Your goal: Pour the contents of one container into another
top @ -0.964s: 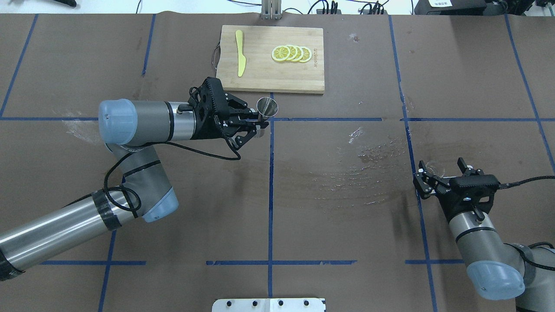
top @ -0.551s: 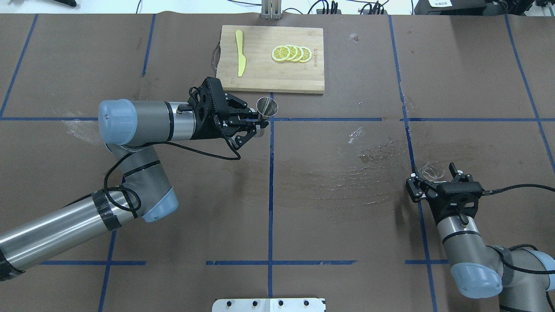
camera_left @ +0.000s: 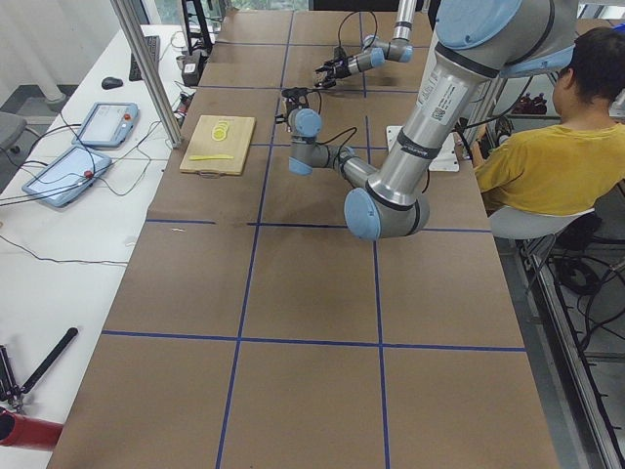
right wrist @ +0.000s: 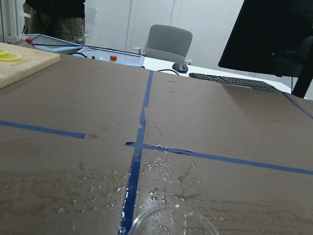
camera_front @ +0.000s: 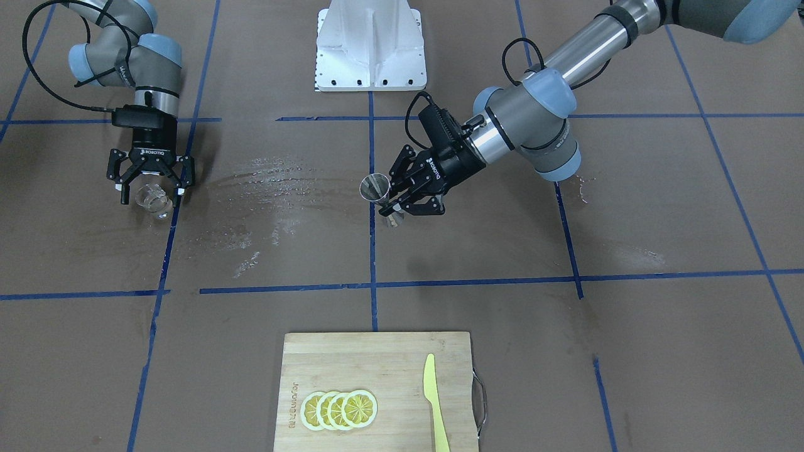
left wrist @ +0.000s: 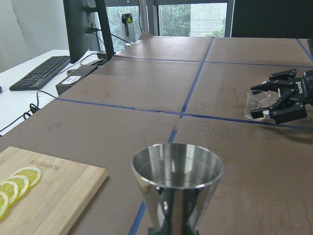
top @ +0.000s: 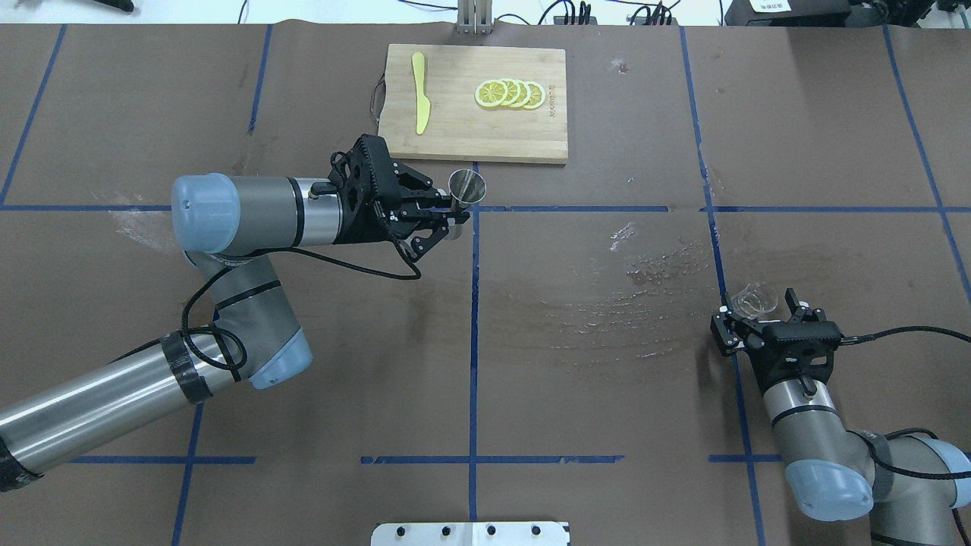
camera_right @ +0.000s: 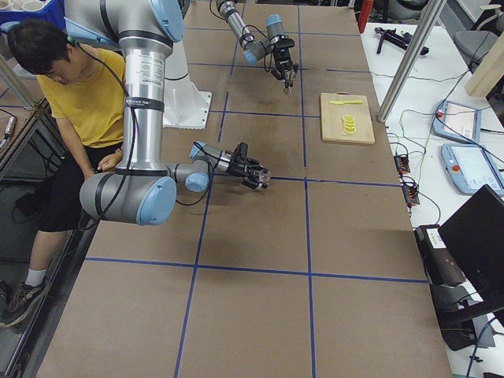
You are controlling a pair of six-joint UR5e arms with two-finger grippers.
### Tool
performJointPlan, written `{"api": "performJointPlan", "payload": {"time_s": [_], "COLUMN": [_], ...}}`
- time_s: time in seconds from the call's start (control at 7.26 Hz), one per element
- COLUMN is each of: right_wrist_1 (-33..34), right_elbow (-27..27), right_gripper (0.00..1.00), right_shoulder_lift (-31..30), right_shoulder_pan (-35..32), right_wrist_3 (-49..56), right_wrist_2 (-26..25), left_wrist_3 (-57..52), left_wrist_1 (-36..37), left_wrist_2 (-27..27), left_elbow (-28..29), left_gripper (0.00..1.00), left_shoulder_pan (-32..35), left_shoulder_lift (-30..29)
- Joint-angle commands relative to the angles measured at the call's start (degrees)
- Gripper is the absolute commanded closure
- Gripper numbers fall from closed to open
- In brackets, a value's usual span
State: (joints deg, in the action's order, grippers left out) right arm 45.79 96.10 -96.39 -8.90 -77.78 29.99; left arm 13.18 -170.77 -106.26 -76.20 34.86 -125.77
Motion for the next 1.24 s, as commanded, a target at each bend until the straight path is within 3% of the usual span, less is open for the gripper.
{"api": "performJointPlan", "payload": {"time_s": [0.0, 0.41, 0.55, 0.69, 0.83, 1.1], "right_wrist_1": [0.0, 0.0, 0.0, 0.0, 0.0, -0.2], "right_elbow": [-0.3, -0.4, -0.3, -0.4, -0.3, 0.1], "right_gripper": [0.1, 0.26, 0.37, 0.62, 0.97, 1.0], "right_shoulder_lift": [0.1, 0.4, 0.4, 0.4, 0.4, 0.8], "right_shoulder_pan": [0.3, 0.3, 0.3, 0.5, 0.6, 0.6], "right_wrist_3": [-1.3, -1.5, -1.4, -1.5, -1.4, -1.5], "right_wrist_2": [0.0, 0.1, 0.1, 0.1, 0.0, 0.0], "left_wrist_3": [0.0, 0.0, 0.0, 0.0, 0.0, 0.1], "left_wrist_1": [0.0, 0.0, -0.1, -0.1, -0.1, -0.1], "left_wrist_2": [0.0, 0.0, 0.0, 0.0, 0.0, 0.0], "left_elbow": [0.0, 0.0, 0.0, -0.1, -0.1, -0.1], "left_gripper": [1.0, 1.0, 1.0, 1.0, 1.0, 1.0], "left_shoulder_pan": [0.0, 0.0, 0.0, 0.0, 0.0, 0.0], "left_shoulder_lift": [0.0, 0.0, 0.0, 0.0, 0.0, 0.0]}}
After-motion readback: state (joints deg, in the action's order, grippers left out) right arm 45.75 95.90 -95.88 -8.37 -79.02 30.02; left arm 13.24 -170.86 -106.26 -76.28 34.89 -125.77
